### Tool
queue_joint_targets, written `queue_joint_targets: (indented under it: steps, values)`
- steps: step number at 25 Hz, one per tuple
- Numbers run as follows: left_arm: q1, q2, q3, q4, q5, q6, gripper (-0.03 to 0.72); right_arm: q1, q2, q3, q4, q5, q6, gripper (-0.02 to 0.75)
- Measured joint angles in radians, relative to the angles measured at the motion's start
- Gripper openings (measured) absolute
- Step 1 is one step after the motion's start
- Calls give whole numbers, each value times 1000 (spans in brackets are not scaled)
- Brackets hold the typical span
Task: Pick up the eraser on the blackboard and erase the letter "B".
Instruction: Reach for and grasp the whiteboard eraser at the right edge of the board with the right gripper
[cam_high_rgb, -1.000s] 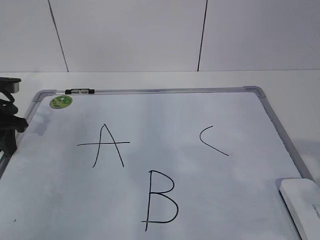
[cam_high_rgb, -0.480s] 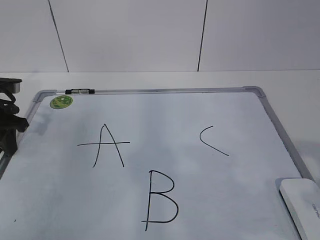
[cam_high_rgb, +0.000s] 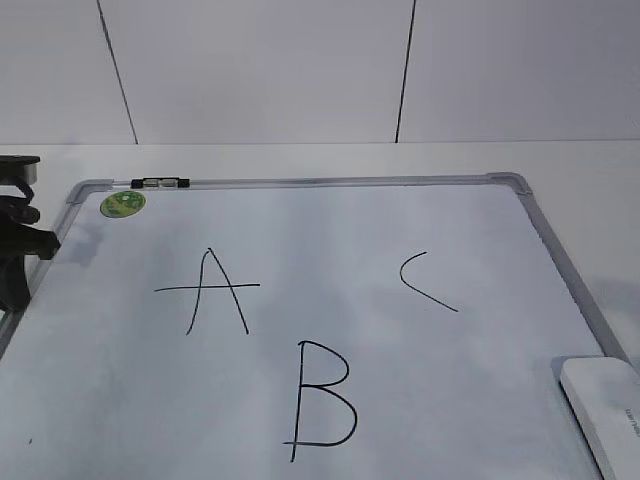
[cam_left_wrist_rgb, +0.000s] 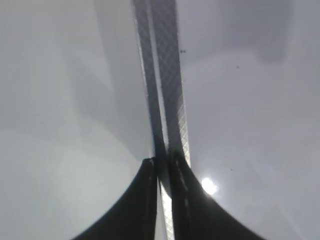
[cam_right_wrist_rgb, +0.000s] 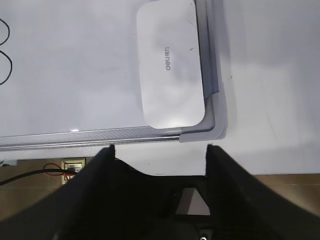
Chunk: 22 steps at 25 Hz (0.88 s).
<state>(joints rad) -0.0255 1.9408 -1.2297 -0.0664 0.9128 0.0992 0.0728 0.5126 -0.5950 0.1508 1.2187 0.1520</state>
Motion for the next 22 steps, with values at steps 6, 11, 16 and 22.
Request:
queue_joint_targets:
  steps: [6, 11, 16, 22]
  values:
    - [0, 0, 0, -2, 1, -3, 28, 0, 15, 0, 2, 0, 39, 591]
    - [0, 0, -2, -2, 3, -3, 28, 0, 117, -2, 6, 2, 49, 659]
    - [0, 0, -2, -2, 6, -3, 28, 0, 245, -19, 7, 3, 45, 662]
    - [0, 0, -2, -2, 6, -3, 28, 0, 385, -23, 9, -41, -46, 662]
